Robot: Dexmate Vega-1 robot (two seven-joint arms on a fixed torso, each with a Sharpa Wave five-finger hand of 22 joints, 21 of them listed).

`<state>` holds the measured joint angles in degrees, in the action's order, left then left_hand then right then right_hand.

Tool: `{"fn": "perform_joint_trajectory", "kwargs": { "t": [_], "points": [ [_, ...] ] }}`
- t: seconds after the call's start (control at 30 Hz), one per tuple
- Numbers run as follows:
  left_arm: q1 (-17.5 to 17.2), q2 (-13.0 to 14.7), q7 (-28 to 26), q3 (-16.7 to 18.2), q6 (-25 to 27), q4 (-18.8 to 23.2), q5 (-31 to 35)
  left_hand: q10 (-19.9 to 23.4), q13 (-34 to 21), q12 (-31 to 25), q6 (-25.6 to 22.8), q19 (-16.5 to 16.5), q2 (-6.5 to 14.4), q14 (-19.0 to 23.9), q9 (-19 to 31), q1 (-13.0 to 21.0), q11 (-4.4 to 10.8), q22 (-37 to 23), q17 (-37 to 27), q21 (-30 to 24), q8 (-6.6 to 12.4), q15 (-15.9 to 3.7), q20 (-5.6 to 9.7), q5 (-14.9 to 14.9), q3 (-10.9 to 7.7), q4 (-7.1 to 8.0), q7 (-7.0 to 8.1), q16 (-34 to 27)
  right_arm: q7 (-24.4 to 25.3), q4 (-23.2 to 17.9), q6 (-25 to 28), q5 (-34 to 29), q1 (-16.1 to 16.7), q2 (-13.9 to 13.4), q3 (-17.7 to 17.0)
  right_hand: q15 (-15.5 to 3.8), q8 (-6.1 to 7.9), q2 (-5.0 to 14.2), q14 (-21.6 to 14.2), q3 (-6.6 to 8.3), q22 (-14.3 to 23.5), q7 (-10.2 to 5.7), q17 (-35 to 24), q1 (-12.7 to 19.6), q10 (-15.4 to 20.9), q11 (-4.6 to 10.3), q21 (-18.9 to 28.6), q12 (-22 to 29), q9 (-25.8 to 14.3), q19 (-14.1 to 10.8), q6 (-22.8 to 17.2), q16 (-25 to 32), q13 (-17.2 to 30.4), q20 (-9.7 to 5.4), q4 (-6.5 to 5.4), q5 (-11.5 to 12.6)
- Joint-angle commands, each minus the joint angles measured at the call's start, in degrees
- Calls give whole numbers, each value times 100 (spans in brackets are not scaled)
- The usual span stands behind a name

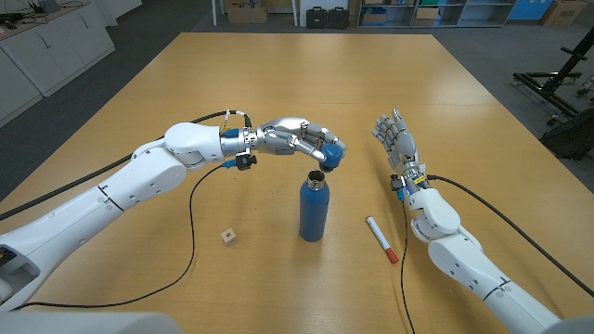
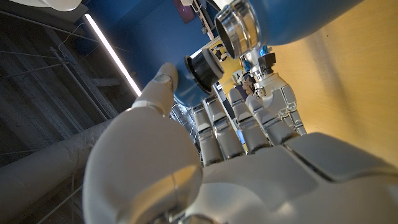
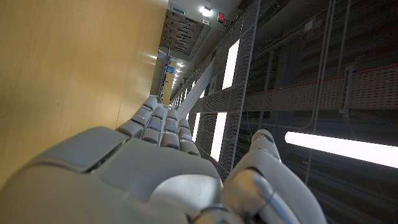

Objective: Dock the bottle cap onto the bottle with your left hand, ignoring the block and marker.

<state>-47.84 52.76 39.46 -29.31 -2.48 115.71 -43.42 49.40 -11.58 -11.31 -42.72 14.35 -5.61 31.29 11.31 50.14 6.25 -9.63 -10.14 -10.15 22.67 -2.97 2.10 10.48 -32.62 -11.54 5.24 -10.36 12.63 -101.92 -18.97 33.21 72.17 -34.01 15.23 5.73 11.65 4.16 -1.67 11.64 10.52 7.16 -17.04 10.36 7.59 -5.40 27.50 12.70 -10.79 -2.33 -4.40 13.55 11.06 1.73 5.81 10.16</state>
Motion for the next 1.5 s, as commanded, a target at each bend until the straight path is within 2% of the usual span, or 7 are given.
{"fn": "perform_joint_trajectory", "kwargs": {
  "t": [0.03,0.53,0.8,1.5],
  "points": [
    [-231,87,-42,146,-222,-13,-98,735,-35,-45,-783,2,181,-35,33,-57,650,-10,-15,-35,63,-939,235,38,-226,171,687,-24,-14,-19,59,-13,-1,-26,20,14,-18,40,-50,-37,15,52,-11,4,59,-15,-27,0,-30,-50,-30,-14,8,-14,-6,2],
    [-328,49,31,137,-355,-82,-136,813,-37,-61,-845,72,199,-7,36,-41,651,-9,-20,-68,79,-938,215,41,-244,170,693,-45,-31,-23,80,12,4,-32,30,14,-18,44,-52,-39,15,44,-11,5,60,-13,-43,-1,-30,-55,-32,-15,8,-11,-7,2],
    [-390,126,49,156,-374,-73,-114,887,-41,-80,-906,103,225,23,39,-29,649,-8,-26,-77,99,-941,208,42,-250,174,688,-63,-43,-15,75,8,-14,-30,37,15,-18,46,-50,-41,16,43,-11,6,66,-19,-54,1,-30,-57,-33,-17,8,-11,-6,2],
    [-552,160,-13,244,-547,-121,-115,1039,-49,-110,-1045,181,270,101,46,45,653,-7,-40,-94,148,-951,266,43,-242,154,693,-101,-48,-3,101,-13,-36,-33,73,16,-19,51,-50,-44,17,44,-11,9,60,-6,-77,-3,-30,-69,-33,-20,8,-14,-6,2]
  ]
}}
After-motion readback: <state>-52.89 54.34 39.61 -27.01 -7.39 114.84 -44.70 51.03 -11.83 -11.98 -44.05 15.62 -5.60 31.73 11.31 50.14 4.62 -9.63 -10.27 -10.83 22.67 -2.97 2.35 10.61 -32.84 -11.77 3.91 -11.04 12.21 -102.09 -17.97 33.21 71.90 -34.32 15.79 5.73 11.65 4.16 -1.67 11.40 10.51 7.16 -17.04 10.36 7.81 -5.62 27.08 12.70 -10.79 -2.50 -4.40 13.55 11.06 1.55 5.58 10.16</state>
